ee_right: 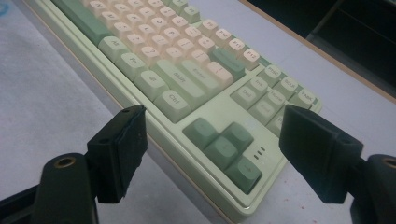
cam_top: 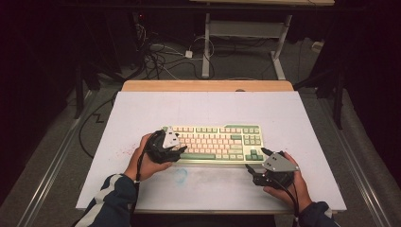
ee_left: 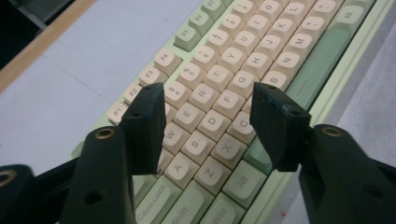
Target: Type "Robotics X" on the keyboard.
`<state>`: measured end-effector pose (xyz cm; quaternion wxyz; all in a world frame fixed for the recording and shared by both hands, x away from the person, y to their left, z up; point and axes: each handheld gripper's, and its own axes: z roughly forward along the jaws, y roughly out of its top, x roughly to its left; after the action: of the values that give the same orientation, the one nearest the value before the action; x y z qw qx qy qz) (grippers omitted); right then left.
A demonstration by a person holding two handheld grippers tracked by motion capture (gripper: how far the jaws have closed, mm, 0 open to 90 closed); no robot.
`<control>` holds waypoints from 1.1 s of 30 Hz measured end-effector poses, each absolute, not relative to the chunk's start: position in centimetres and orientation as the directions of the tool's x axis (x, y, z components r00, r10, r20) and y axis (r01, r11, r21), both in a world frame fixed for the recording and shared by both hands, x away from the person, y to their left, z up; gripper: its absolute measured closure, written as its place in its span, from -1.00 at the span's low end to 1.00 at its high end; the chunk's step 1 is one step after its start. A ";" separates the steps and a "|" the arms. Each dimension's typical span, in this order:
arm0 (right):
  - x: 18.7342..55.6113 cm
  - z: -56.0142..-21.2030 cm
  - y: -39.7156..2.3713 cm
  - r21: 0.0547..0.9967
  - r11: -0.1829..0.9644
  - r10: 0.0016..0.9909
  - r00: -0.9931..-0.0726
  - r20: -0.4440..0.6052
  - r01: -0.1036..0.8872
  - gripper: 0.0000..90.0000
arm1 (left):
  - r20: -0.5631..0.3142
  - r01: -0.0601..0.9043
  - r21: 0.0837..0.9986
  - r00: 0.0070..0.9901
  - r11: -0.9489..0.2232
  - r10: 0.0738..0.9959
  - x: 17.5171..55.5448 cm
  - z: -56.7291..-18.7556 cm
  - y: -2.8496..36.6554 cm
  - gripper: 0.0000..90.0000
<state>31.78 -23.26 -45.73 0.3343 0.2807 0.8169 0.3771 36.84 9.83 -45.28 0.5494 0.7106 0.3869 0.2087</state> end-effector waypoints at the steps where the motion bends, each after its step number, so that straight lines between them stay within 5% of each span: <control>1: 31.8 -45.7 -23.3 0.805 0.556 0.711 -0.619 -0.333 0.205 -0.45 | -0.123 0.315 0.944 0.613 -0.098 0.781 36.7 -45.3 10.0 -0.17; 9: 31.9 -45.6 -23.4 0.810 0.549 0.721 -0.608 -0.333 0.207 -0.45 | -0.067 0.256 0.962 0.566 -0.097 0.822 35.7 -45.4 12.1 -0.49; 33: 32.0 -45.4 -23.7 0.816 0.536 0.735 -0.594 -0.326 0.215 -0.45 | -0.080 0.302 0.950 0.484 -0.081 0.871 33.1 -48.2 17.1 -0.54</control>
<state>32.01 -23.67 -45.37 0.3411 0.2943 0.8072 0.3814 33.12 17.09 -48.20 0.5247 0.6833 0.4292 0.2713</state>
